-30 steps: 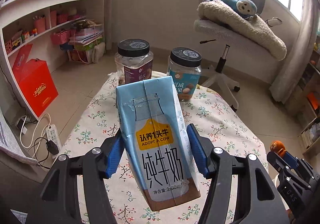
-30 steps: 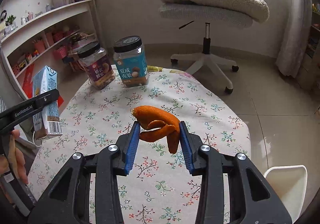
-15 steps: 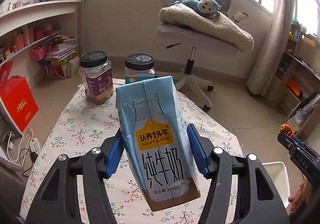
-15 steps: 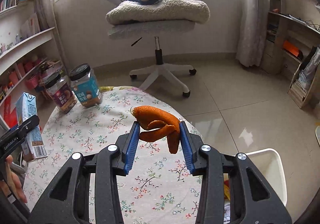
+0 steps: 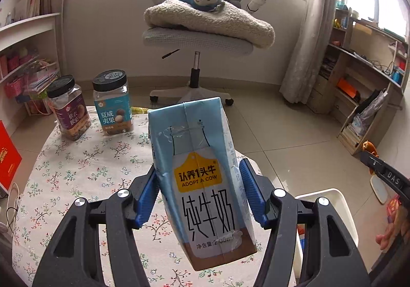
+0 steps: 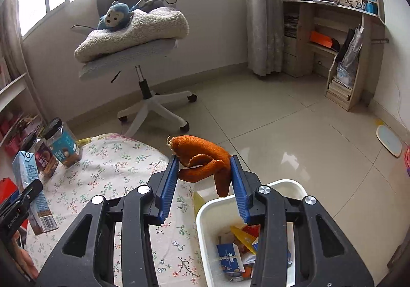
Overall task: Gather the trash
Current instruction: 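Carry the orange peel and milk carton to the white bin and release both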
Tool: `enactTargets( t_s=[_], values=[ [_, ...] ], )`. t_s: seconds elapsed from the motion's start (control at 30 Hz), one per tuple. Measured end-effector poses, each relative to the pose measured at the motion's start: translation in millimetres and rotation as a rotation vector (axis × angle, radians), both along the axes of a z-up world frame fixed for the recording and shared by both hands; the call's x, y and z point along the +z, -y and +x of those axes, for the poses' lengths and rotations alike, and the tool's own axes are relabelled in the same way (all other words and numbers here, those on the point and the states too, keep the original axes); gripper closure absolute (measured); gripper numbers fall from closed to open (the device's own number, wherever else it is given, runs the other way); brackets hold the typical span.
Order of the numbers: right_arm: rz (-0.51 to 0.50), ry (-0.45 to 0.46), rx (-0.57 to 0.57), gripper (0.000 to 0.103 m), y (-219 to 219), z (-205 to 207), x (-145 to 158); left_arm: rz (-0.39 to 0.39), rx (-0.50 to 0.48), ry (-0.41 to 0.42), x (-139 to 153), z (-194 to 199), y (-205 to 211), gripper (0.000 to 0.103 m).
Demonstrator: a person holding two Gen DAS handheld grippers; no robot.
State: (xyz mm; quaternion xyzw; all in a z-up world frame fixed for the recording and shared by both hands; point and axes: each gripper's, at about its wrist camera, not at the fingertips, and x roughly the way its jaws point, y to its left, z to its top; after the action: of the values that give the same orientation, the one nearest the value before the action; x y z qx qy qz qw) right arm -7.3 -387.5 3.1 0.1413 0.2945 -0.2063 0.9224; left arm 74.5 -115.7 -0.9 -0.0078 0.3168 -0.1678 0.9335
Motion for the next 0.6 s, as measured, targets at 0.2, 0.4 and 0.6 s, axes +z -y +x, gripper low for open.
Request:
enactTargets(
  t_s=[0.2, 0.4, 0.6],
  values=[
    [0.004, -0.010, -0.071, 0.064, 29, -22, -4, 0.004, -0.077, 0.007, 0, -12, 40, 0.043],
    [0.001, 0.003, -0.133, 0.062, 57, -47, -4, 0.018, -0.165, 0.024, 1, -29, 83, 0.043],
    [0.011, 0.009, -0.192, 0.042, 79, -69, -6, 0.028, -0.261, 0.011, -5, -48, 127, 0.043]
  ],
)
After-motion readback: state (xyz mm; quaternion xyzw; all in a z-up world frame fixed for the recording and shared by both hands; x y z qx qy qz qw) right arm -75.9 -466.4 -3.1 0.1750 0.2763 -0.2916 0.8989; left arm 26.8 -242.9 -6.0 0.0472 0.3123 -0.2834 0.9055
